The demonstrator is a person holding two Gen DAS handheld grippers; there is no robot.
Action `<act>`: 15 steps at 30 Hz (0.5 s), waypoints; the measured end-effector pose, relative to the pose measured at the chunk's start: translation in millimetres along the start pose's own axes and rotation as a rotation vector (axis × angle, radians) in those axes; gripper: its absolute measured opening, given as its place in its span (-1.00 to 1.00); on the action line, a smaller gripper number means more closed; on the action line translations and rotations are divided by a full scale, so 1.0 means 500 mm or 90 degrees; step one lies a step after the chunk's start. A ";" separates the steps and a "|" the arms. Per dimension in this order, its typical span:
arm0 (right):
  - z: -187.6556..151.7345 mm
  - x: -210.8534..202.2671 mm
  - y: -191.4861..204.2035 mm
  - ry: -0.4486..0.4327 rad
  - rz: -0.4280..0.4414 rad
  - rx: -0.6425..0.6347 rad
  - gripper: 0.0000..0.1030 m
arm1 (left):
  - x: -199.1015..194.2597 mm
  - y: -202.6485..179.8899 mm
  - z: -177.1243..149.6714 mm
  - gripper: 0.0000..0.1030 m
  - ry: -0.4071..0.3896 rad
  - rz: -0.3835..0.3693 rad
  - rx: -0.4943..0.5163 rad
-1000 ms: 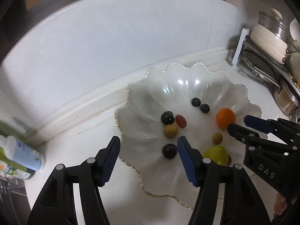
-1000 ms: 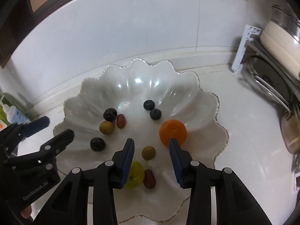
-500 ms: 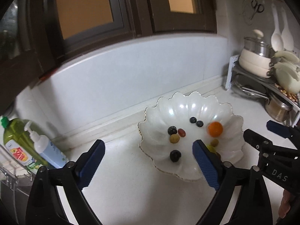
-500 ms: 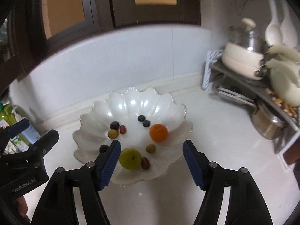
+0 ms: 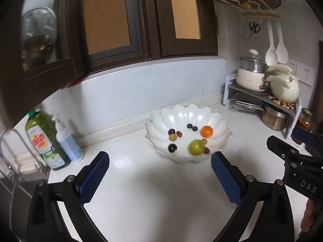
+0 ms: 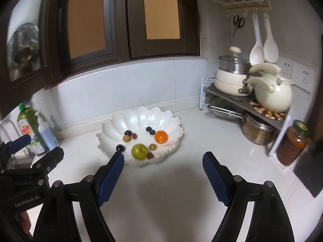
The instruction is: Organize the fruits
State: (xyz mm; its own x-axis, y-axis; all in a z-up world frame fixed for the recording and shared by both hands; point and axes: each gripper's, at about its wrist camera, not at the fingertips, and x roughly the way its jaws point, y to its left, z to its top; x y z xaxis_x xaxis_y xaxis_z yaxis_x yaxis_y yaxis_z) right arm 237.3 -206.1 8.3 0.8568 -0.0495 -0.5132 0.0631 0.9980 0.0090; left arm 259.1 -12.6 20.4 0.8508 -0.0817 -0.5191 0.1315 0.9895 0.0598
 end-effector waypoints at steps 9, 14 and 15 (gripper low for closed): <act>-0.076 -0.162 -0.020 -0.038 -0.002 -0.015 0.61 | -0.173 -0.038 -0.078 1.00 -0.047 0.018 0.000; -0.123 -0.241 -0.036 -0.053 -0.001 -0.015 0.62 | -0.262 -0.059 -0.125 1.00 -0.067 0.029 -0.001; -0.130 -0.251 -0.038 -0.053 0.001 -0.015 0.62 | -0.271 -0.061 -0.131 1.00 -0.069 0.030 -0.001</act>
State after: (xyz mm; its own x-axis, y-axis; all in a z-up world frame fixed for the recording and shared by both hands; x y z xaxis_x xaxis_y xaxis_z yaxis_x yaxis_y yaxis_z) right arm 95.2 -216.0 16.9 0.8967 -0.0508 -0.4398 0.0514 0.9986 -0.0107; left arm 106.5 -23.7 33.3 0.9060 -0.0480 -0.4205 0.0896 0.9928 0.0798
